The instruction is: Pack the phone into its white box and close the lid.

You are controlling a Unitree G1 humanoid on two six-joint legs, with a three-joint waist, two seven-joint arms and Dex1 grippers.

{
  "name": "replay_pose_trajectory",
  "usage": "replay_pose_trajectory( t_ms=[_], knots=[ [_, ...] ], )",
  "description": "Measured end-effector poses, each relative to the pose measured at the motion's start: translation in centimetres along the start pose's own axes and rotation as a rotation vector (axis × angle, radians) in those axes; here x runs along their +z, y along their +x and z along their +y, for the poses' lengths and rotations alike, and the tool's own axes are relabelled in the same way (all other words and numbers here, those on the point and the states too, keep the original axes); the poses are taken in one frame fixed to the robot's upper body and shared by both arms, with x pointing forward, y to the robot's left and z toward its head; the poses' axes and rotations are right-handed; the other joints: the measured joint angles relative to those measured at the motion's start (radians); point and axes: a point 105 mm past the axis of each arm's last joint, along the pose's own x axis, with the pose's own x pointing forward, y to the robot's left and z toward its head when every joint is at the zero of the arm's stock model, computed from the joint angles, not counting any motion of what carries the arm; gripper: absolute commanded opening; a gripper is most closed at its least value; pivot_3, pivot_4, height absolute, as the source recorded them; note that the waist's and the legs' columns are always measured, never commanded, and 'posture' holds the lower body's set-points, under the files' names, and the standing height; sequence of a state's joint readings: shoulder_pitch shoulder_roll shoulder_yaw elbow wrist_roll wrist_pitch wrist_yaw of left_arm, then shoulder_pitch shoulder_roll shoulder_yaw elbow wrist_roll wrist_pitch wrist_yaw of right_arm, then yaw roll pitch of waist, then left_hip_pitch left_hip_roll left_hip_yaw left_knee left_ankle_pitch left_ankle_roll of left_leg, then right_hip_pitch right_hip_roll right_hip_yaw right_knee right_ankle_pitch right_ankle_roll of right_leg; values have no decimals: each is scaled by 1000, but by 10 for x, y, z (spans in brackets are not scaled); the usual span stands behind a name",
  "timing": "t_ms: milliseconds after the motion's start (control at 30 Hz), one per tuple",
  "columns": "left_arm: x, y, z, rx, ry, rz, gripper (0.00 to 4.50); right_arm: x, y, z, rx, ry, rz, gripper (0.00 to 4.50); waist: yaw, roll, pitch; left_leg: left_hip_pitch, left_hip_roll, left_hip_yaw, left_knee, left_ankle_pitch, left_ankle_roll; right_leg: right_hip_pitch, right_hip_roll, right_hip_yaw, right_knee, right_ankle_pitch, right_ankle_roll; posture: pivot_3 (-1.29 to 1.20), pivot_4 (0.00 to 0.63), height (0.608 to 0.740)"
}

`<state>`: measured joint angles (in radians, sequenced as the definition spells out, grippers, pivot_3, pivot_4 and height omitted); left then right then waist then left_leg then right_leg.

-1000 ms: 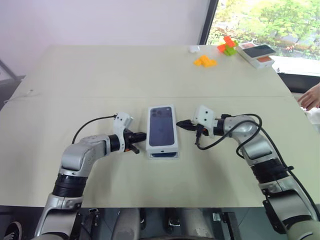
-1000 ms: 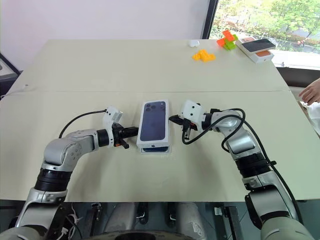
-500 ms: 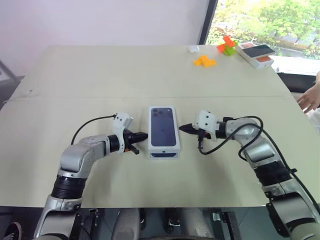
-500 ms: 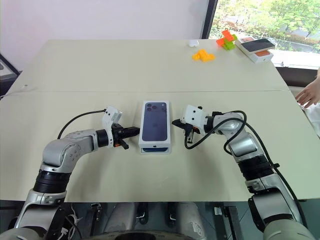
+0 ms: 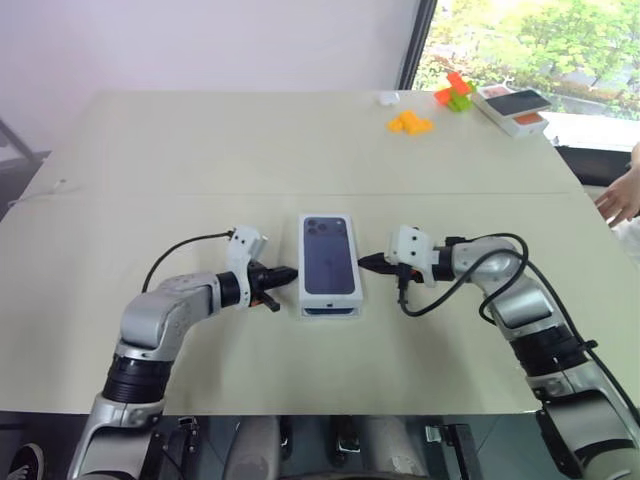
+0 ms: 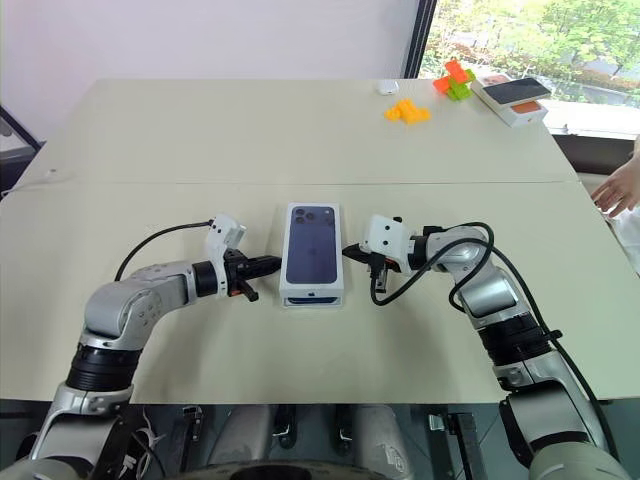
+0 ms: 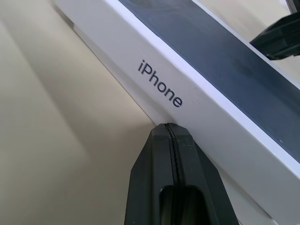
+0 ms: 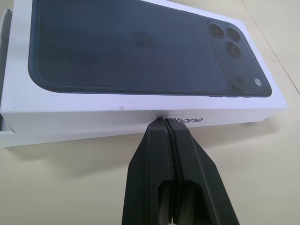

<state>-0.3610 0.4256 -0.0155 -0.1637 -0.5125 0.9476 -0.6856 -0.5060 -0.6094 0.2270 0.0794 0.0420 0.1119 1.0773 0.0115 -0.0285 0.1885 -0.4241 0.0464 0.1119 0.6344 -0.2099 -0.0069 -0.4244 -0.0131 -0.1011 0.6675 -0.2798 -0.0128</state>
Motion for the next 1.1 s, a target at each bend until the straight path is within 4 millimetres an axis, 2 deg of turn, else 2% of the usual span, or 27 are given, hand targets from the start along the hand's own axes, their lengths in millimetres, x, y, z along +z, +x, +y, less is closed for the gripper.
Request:
replay_pose_trajectory(
  t_ms=[367,567,833,967,1033,1100],
  knots=[
    [-3,-13,-16,-34,17,16,0,2,-5,13,56,-19,14,20,0,0,0,0,0,0,1,0,0,0,0,0,1,-1,1,0,150,737],
    [-11,-17,-14,-18,2,36,0,5,-6,15,63,-32,11,20,0,0,0,0,0,0,1,0,0,0,0,0,1,-1,1,0,150,737],
    [-25,-32,-3,26,-10,67,0,-1,-6,19,81,-66,39,20,0,0,0,0,0,0,1,0,0,0,0,0,1,-1,1,0,150,737],
    [-19,-38,4,49,-29,36,0,-11,-14,17,92,-69,87,20,1,0,0,0,0,0,2,0,0,0,0,0,1,-1,1,0,150,737],
    [-4,-38,4,41,-45,-19,0,-12,-18,11,84,-49,85,20,2,0,0,0,0,-1,2,0,0,0,0,0,2,-1,1,0,150,737],
    [21,-37,-1,9,-35,-93,0,-4,-24,-2,55,-59,70,20,1,0,0,-1,0,-1,3,0,0,0,0,0,2,-1,1,0,150,737]
  ],
)
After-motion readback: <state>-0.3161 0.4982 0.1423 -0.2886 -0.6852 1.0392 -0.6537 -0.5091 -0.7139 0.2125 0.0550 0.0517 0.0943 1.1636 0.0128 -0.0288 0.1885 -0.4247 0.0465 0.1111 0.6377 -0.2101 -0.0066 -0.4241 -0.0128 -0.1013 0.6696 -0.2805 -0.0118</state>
